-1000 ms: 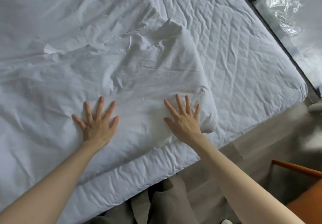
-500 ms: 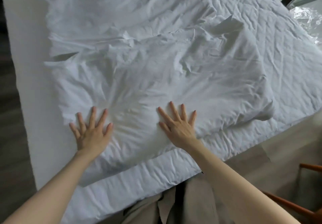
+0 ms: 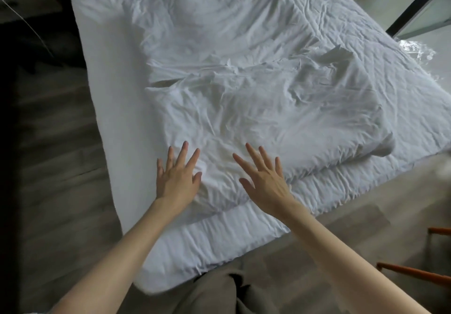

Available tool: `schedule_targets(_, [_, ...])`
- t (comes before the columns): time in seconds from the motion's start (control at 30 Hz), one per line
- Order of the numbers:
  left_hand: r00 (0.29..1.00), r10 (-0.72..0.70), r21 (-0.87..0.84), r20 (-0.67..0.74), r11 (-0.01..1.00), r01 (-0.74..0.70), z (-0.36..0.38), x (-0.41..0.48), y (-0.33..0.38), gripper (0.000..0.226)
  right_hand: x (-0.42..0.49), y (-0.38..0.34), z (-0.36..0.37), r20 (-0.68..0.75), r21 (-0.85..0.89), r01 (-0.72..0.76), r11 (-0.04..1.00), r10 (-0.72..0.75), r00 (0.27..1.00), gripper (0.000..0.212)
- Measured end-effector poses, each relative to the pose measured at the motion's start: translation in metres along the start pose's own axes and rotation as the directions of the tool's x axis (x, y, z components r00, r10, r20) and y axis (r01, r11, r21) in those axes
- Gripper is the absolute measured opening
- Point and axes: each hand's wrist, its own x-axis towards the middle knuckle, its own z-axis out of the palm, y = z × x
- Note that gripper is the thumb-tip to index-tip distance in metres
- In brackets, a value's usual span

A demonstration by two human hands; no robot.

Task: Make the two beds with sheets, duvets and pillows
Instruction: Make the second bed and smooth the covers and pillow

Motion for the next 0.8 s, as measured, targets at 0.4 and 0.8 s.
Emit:
schedule_targets(0.4, [0.964, 0.170, 0.043, -0.203, 0.985, -0.165, -0.060, -0.150, -0.055, 0.062, -0.122, -0.119, 0.000, -0.263, -0.059, -0.054, 0.997, 0.037, 0.964, 0.063])
schedule_targets(0.8, [0.916, 0.171, 0.152, -0.363, 0.981, -0.123, -0.128, -0.280, -0.151, 0.060, -0.186, -0.260, -0.029, -0.392, -0.050, -0.019, 0.999, -0.002, 0.920, 0.072])
